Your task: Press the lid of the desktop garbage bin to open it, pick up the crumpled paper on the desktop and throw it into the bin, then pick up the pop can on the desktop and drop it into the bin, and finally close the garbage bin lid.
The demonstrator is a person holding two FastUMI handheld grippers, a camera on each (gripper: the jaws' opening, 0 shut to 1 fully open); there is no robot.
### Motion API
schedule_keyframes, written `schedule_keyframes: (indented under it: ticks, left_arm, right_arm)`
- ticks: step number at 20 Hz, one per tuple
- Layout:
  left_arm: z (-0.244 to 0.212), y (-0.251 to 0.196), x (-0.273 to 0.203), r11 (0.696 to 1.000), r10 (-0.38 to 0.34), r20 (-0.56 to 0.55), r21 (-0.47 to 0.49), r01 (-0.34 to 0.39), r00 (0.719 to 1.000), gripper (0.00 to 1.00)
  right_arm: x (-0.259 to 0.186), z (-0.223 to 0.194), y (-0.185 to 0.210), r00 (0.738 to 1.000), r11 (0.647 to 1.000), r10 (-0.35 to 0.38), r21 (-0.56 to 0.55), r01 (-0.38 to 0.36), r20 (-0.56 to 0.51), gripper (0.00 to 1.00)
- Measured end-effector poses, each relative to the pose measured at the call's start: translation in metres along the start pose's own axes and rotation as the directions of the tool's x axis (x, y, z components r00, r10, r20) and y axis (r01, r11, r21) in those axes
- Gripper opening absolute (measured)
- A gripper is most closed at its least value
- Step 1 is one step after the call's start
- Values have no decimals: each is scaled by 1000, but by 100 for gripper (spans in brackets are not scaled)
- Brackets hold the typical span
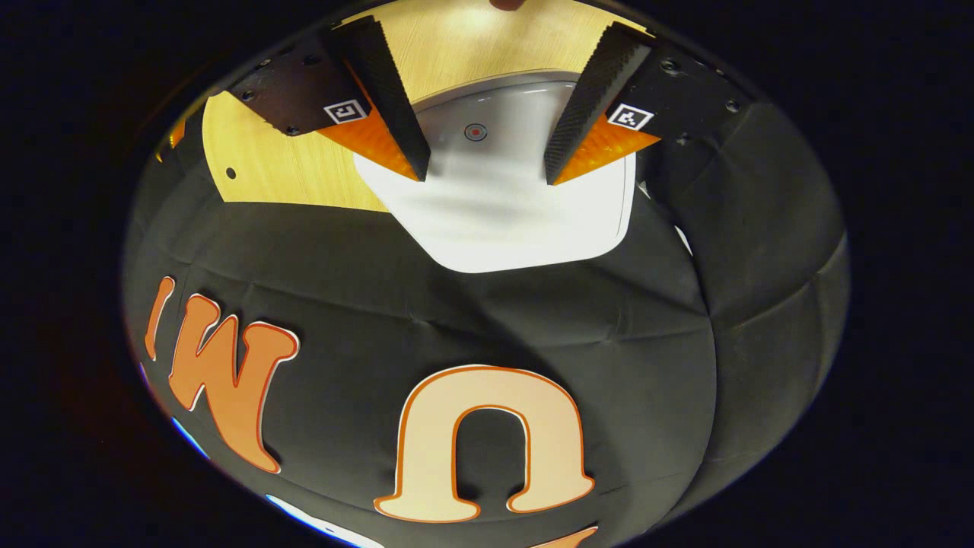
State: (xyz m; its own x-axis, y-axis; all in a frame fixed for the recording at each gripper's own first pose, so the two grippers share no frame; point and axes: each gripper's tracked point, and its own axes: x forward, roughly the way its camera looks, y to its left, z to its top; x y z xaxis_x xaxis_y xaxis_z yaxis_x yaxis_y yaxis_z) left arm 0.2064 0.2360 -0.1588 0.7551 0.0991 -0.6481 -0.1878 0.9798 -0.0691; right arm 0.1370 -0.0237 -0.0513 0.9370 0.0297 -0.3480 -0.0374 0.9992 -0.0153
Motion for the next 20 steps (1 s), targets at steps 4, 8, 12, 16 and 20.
schedule_keyframes:
  ticks: [4,8,12,16,20]
  left_arm:
    - [-4,-3,0,1000,-2,12,-1,2,1000,99]
    - [-9,-3,2,1000,5,52,7,-5,999,100]
    - [-7,-5,0,999,9,96,41,-14,995,100]
    - [-4,-6,-4,999,2,116,45,-8,993,98]
    - [19,-6,-21,1000,20,219,17,-24,975,98]
  right_arm:
    - [1,-2,2,1000,1000,6,5,-5,-5,94]
    - [0,-1,1,1000,1000,4,15,-4,-1,94]
    - [-2,-3,-1,1000,1000,2,23,-2,-2,94]
    - [-5,1,-4,1000,1000,-3,22,3,6,94]
    - [-10,6,-13,1000,999,-22,28,21,18,94]
